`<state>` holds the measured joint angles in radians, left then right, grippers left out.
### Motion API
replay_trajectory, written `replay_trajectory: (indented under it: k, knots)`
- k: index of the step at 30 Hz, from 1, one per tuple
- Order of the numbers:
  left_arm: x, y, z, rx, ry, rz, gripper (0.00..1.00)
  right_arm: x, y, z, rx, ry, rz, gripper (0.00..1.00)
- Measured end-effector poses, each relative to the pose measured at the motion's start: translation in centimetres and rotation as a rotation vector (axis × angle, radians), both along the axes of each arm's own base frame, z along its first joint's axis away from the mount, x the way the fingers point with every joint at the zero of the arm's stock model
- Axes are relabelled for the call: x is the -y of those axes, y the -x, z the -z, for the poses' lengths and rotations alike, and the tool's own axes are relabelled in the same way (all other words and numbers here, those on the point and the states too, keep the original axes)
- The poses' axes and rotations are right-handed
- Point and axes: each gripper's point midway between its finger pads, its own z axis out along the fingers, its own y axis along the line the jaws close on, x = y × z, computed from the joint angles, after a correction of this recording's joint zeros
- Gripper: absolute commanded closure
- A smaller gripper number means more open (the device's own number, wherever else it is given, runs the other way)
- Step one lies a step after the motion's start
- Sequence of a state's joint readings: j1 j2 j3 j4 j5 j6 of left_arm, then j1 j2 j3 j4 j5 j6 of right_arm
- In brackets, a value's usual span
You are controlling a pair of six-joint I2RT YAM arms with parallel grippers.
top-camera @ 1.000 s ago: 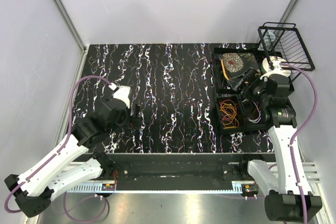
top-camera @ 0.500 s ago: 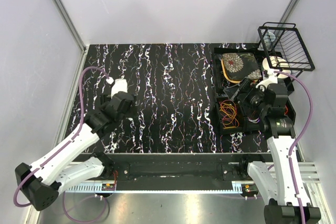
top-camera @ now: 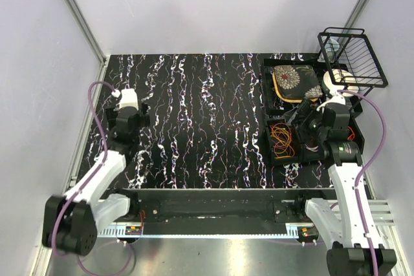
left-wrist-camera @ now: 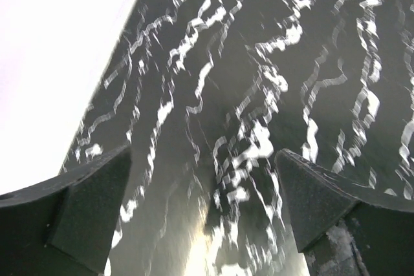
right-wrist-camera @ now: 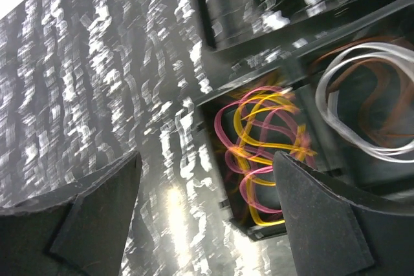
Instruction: Untangle the cables
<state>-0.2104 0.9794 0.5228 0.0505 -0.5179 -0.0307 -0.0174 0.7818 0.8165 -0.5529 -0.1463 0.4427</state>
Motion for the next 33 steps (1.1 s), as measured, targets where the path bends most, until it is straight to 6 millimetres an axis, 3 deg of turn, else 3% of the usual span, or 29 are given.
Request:
replay_trajectory:
  k: [3,7,13,18,21,24,30,33]
  knots:
    - [-1.1,-2.0,0.8,0.022,-0.013,-0.02,0.02,0.8,0.3,-0.3,0.023,0.065,0.036,0.14]
    - [-2.5,-3.3,3.7,0.024,0.013,-0.028,0.02,0.7,0.5,-0.4,0.033,0.12,0.03,0.14]
    - [-0.8,-4.3,6.5,0.055,0.075,0.08,0.01,0.7,1.1,-0.8,0.063,0.142,0.032,0.14]
    - [0.9,-4.5,6.1,0.151,0.107,0.211,0.01,0.6,1.5,-1.3,0.092,0.133,0.032,0.13]
    - [1.5,-4.0,6.8,0.153,0.119,0.249,0.01,0.5,1.5,-1.0,0.083,0.115,0.038,0.01]
    - [1.8,-4.1,6.4,0.177,0.122,0.271,0.01,0.3,1.4,-0.6,0.056,0.089,0.045,0.0]
    - [2.3,-4.6,5.0,0.234,0.115,0.287,0.01,-1.9,1.0,-1.5,0.032,0.017,-0.049,0.01]
    - [2.4,-4.7,4.6,0.247,0.112,0.291,0.01,-3.1,1.5,-2.9,0.09,-0.029,-0.103,0.0]
